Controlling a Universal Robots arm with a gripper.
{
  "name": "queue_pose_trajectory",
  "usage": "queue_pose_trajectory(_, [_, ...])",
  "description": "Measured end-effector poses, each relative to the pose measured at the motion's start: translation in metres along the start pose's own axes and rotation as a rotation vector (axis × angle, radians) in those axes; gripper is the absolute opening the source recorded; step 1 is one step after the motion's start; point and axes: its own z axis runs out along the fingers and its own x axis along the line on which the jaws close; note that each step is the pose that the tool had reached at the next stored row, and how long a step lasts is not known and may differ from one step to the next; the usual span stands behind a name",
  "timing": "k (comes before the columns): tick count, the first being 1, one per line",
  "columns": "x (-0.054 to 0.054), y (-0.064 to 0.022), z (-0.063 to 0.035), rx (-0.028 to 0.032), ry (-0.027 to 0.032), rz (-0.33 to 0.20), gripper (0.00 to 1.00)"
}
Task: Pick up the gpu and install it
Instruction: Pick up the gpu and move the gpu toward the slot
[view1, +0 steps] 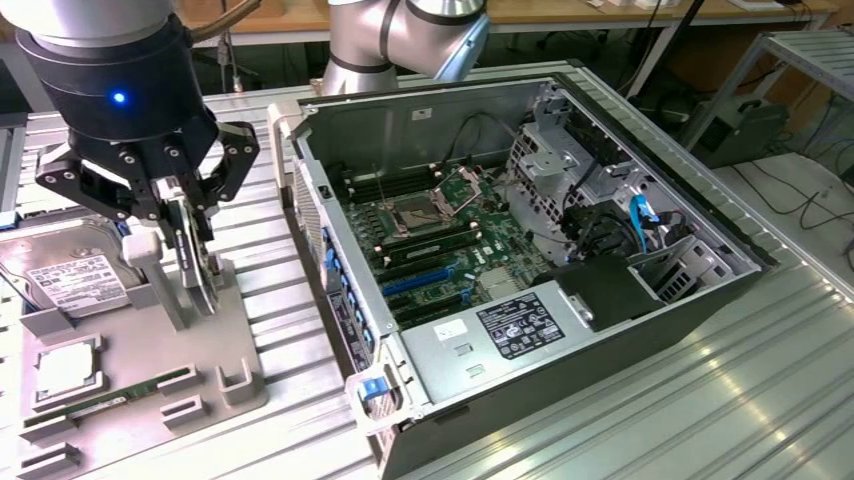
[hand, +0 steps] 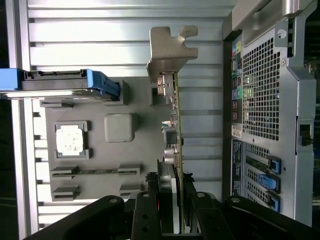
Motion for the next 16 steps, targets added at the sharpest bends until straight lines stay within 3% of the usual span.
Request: queue_pose_trajectory(16, [0.000,0.0002,-0.0138,0.0000,0.0000,0.000,0.29])
